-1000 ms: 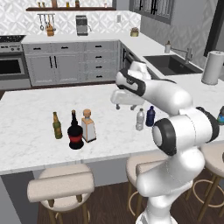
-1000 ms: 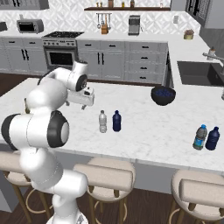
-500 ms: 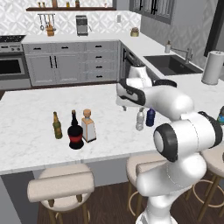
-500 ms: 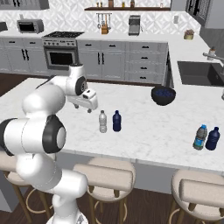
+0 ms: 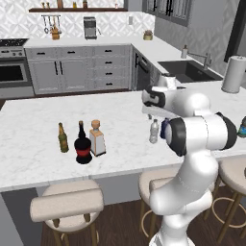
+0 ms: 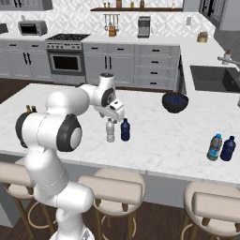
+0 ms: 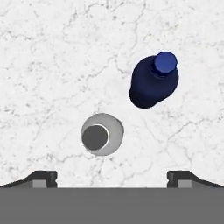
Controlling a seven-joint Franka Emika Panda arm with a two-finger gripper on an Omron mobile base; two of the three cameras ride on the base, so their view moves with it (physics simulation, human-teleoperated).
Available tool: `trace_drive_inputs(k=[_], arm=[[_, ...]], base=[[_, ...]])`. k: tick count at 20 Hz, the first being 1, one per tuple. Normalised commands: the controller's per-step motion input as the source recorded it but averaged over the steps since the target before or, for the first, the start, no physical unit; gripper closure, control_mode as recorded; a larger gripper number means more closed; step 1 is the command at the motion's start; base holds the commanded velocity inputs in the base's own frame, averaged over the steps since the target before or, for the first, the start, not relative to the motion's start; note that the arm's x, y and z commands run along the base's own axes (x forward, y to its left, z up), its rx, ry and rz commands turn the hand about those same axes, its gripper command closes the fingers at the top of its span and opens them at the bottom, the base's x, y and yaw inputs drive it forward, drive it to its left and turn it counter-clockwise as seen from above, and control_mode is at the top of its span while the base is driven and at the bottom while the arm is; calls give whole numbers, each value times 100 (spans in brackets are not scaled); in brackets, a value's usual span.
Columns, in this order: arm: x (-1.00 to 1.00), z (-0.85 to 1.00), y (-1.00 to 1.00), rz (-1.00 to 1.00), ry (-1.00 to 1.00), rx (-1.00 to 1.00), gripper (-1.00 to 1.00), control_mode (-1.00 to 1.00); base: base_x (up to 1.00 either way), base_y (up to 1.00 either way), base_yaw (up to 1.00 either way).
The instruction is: Move the plastic bottles in the middle to the plastics group, and the glass bottles in the middle to the glass group.
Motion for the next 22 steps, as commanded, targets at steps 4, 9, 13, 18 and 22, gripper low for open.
trace_drive_inputs(k=[4,9,13,18,22], arm=[[37,-3,-46,0,-1,0,-100,-100],[20,0,0,3,-2,-6,-100,-100],[-57,0,2,6,-6,0,-100,-100],[-36,-10,27,5,-8,-2,-100,-100],[0,-5,34,4,-5,-3,-100,-100]], base=[[0,0,0],[0,0,0],[0,0,0],[0,0,0],[0,0,0]])
